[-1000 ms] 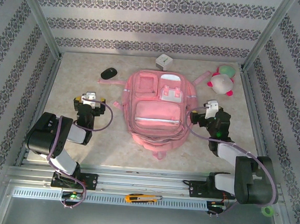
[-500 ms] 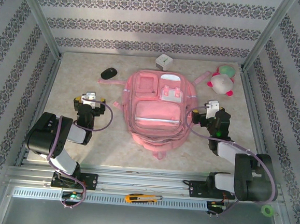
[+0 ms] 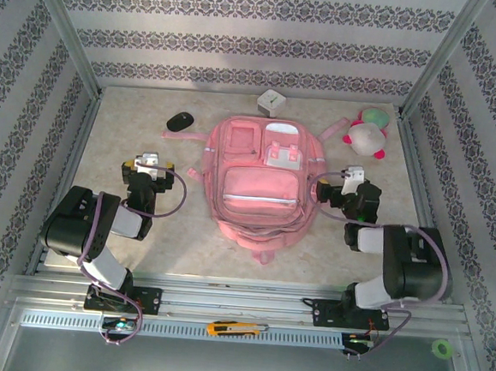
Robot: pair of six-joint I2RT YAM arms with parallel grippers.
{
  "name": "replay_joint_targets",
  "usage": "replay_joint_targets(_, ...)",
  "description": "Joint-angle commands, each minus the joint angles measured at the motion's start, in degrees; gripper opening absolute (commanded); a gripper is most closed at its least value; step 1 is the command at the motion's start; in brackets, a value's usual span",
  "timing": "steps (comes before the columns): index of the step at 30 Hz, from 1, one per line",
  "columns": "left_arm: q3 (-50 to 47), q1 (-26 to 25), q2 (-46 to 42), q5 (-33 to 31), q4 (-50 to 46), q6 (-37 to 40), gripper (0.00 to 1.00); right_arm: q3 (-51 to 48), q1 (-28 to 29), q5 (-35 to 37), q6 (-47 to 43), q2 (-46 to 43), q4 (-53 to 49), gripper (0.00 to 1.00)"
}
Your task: Pack the student bag
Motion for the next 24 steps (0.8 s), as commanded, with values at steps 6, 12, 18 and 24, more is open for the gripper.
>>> replay_joint_targets(6,0.5,0.7,-0.1,0.6,-0.9,-1.2,0.99,2.9,-0.3,2.1,2.8,0.5,3.4,0.98)
replay_joint_targets(12,0.4,0.7,-0.1,0.6,-1.0,-1.2,0.99,2.9,-0.4,2.1,2.8,0.6,3.4,0.98)
replay_joint_targets(18,0.5,0.7,-0.2,0.6,-0.9,-1.2,0.99,3.3,-0.3,2.1,3.0,0.8,3.2,0.98)
replay_joint_targets(24,0.5,0.7,-0.2,0.6,-0.9,-1.2,0.99,3.0,-0.3,2.4,2.8,0.6,3.3,0.98)
